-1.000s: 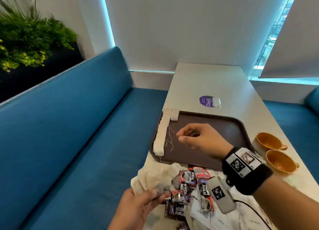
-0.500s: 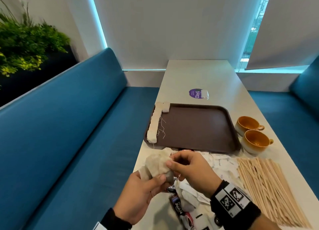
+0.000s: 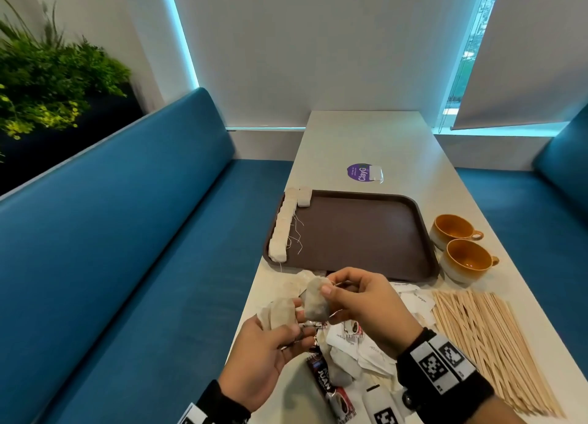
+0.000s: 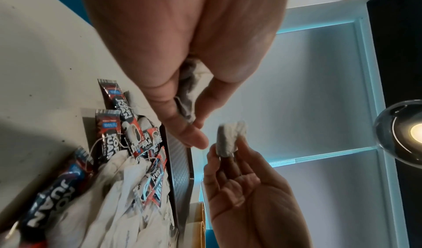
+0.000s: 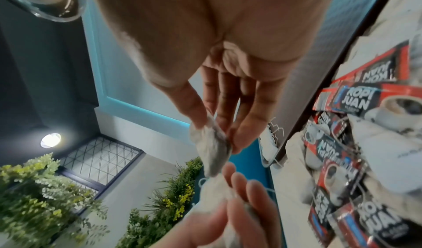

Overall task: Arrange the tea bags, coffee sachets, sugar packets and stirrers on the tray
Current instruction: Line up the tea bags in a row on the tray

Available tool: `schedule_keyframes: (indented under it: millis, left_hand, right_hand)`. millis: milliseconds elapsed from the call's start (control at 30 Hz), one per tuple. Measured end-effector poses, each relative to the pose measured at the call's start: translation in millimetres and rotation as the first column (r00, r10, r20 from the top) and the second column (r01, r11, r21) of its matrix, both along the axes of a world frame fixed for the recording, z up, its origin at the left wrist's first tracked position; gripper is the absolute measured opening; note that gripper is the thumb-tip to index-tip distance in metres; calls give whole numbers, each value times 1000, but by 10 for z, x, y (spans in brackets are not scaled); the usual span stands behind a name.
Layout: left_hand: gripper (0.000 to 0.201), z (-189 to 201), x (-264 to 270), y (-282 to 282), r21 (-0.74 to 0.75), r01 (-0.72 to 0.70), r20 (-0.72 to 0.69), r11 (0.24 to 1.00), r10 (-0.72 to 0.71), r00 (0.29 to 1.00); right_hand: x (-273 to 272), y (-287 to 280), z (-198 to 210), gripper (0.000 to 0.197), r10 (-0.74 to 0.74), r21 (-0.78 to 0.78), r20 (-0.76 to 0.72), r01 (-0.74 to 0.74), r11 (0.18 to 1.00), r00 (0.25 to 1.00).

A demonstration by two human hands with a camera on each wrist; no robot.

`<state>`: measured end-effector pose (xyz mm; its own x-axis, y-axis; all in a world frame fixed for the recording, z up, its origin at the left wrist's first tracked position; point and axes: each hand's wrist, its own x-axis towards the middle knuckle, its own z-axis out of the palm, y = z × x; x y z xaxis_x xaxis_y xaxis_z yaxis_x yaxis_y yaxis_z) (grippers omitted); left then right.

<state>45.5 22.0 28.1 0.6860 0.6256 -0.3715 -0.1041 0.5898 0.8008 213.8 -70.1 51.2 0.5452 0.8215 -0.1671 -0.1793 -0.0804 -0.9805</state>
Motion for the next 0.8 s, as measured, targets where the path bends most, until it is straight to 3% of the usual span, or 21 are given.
schedule_keyframes:
  millis: [133, 333, 500, 567, 667, 800]
  left_hand:
    - [27, 60, 27, -27, -45, 85, 71, 995, -81, 994]
    - [12, -16, 90, -71, 119, 58, -41, 991, -54, 998]
    - [17, -46, 77, -58, 144, 77, -43, 987, -71, 997]
    - [20, -46, 75, -56, 152, 83, -46, 985, -77, 996]
    - [20, -28, 68, -56, 176, 102, -45, 979, -95, 994]
    - [21, -39, 61, -26, 198, 118, -35, 973, -113, 993]
  right_hand:
    - [-44, -4, -25, 9, 64, -32, -21, -65, 997, 998]
    - [-41, -4, -49, 12, 61, -44, 21, -60, 997, 998]
    - [-65, -29, -75, 22, 17, -15, -22, -17, 1000, 1000]
    - [-75, -41, -96, 27, 46, -34, 36, -44, 998, 998]
    - [-59, -45, -107, 23, 66, -66, 134, -57, 996, 989]
    - [-32, -26, -105, 21, 45, -81, 87, -38, 996, 995]
